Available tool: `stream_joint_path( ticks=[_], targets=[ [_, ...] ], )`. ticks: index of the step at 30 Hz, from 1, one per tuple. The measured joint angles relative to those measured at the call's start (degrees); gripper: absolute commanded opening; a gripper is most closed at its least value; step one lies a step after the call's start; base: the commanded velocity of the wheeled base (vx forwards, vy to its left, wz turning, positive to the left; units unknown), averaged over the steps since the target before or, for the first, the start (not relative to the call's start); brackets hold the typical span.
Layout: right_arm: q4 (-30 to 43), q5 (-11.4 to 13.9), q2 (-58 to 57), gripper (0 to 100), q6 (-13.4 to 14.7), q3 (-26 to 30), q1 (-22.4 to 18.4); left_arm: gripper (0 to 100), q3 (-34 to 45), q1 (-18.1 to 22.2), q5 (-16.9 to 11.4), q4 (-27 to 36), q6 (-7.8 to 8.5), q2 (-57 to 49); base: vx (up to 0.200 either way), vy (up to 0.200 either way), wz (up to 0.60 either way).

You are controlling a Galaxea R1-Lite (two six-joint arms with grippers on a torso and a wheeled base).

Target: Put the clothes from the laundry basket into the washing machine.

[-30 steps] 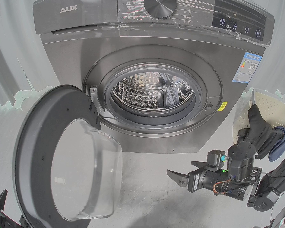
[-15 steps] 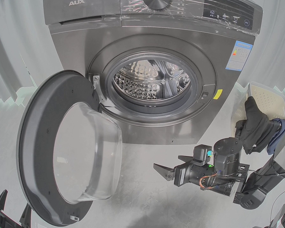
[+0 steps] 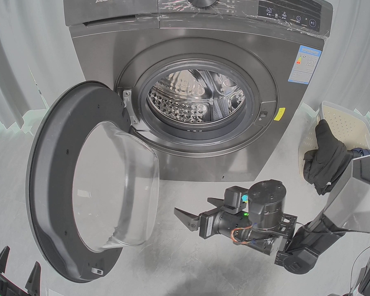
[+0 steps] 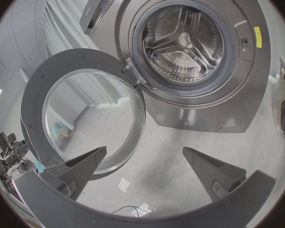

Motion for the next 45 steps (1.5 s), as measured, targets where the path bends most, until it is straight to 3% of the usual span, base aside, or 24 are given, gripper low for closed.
stream_joint_path(
  ticks=[16,25,32,39,45],
  targets=[
    [-3.6,-0.7,12.9,100,0.2,-16.5,5.4,100,0.0,0.0,0.1,0.0,-0.06,0.0,0.0,0.0,0.0],
    [-4.9,-0.8,14.4,100,0.1,-19.1,5.0,100,0.0,0.0,0.1,-0.1,0.0,0.0,0.0,0.0,0.0],
    [-0.8,-0.9,15.6,100,0.1,-23.4,5.0,100,0.0,0.0,0.1,-0.1,0.06,0.0,0.0,0.0,0.0],
    [3.4,-3.2,19.0,100,0.1,-30.8,6.2,100,0.0,0.0,0.1,-0.1,0.09,0.0,0.0,0.0,0.0],
    [2.5,-5.1,22.8,100,0.2,-37.2,7.2,100,0.0,0.0,0.0,0.0,0.05,0.0,0.0,0.0,0.0]
  ],
)
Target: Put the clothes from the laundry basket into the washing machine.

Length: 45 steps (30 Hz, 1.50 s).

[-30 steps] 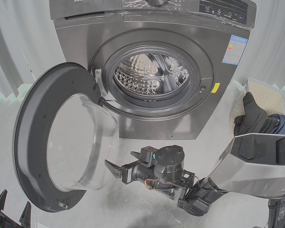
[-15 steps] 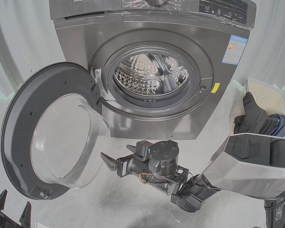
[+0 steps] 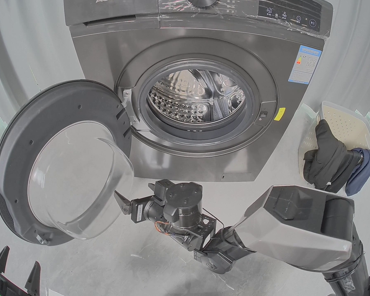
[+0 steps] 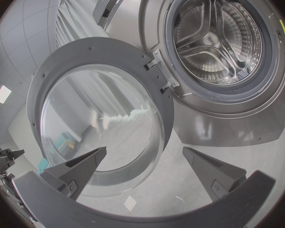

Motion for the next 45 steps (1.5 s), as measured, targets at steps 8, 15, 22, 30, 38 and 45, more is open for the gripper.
stream_joint_path(
  ticks=[8,15,22,30,38,45],
  targets=[
    [-1.4,-0.3,-0.9,100,0.0,3.4,-0.8,100,0.0,0.0,0.0,0.0,-0.11,0.0,0.0,0.0,0.0],
    [-1.9,-0.4,-11.1,100,-1.1,17.7,-2.8,100,0.0,0.0,0.0,0.0,-0.1,0.0,0.0,0.0,0.0],
    [-1.5,-1.0,-28.3,100,-4.6,36.3,-6.9,100,0.0,0.0,0.0,0.0,-0.02,0.0,0.0,0.0,0.0],
    [-1.2,-2.7,-48.2,100,-9.5,53.4,-16.2,100,0.0,0.0,0.0,0.0,0.01,0.0,0.0,0.0,0.0],
    [-1.0,-2.7,-65.4,100,-13.2,66.5,-28.7,100,0.0,0.0,-0.1,0.0,0.06,0.0,0.0,0.0,0.0],
    [8.3,-2.0,-80.5,100,-14.7,72.1,-36.4,100,0.0,0.0,-0.1,0.0,0.09,0.0,0.0,0.0,0.0]
  ],
)
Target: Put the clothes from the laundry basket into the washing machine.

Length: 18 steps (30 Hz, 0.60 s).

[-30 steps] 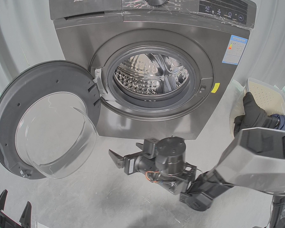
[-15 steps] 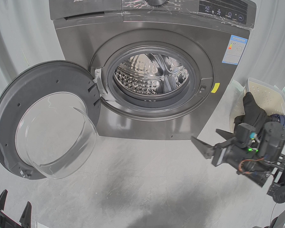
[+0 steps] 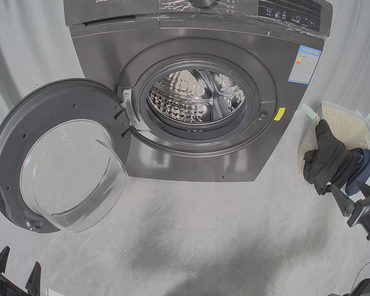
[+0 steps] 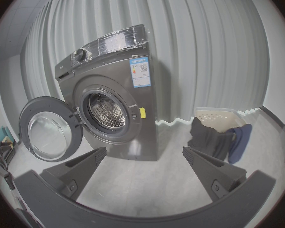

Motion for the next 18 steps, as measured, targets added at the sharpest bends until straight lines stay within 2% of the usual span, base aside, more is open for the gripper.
stream_joint_path(
  ticks=[5,10,14,18],
  targets=[
    [16.1,1.5,-13.1,100,-1.2,1.1,-4.4,100,0.0,0.0,0.0,0.0,0.0,0.0,0.0,0.0,0.0],
    [29.1,3.7,-26.3,100,-1.9,1.3,-7.8,100,0.0,0.0,0.0,0.0,0.0,0.0,0.0,0.0,0.0],
    [40.6,7.3,-37.7,100,-2.3,1.3,-10.7,100,0.0,0.0,0.0,0.0,0.02,0.0,0.0,0.0,0.0],
    [50.6,12.8,-48.3,100,-2.5,1.3,-14.2,100,0.0,0.0,0.0,0.0,0.02,0.0,0.0,0.0,0.0]
  ],
)
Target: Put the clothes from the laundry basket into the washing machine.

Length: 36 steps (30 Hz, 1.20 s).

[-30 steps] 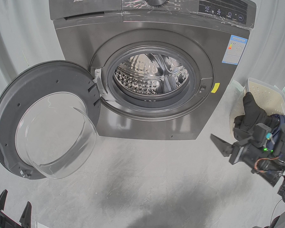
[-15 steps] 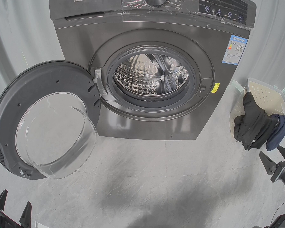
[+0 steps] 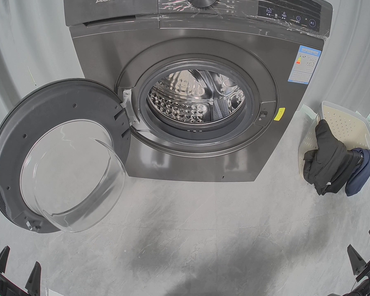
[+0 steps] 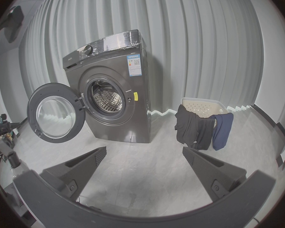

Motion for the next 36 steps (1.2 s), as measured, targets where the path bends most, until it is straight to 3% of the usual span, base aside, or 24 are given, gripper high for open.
stream_joint_path(
  ticks=[2,4,10,22,31,36],
  targets=[
    [2.8,2.2,-3.8,100,0.0,0.0,-1.7,100,0.0,0.0,0.0,0.0,0.0,0.0,0.0,0.0,0.0],
    [3.7,2.7,-6.4,100,-0.4,0.0,-3.0,100,0.0,0.0,0.0,0.0,-0.02,0.0,0.0,0.0,0.0],
    [6.3,-2.2,-10.2,100,-2.1,0.0,-3.9,100,0.0,0.0,0.0,0.0,-0.05,0.0,0.0,0.0,0.0],
    [6.6,-1.4,-11.8,100,-2.6,0.0,-4.0,100,0.0,0.0,0.0,0.0,-0.1,0.0,0.2,0.0,0.0],
    [6.6,-1.4,-11.8,100,-2.6,0.0,-3.9,100,0.0,0.0,0.2,-0.1,-0.05,0.0,0.0,0.0,0.0],
    [6.6,-1.4,-11.8,100,-2.7,0.0,-4.0,100,0.0,0.0,0.3,0.0,-0.07,0.0,0.0,-0.2,0.0]
  ],
)
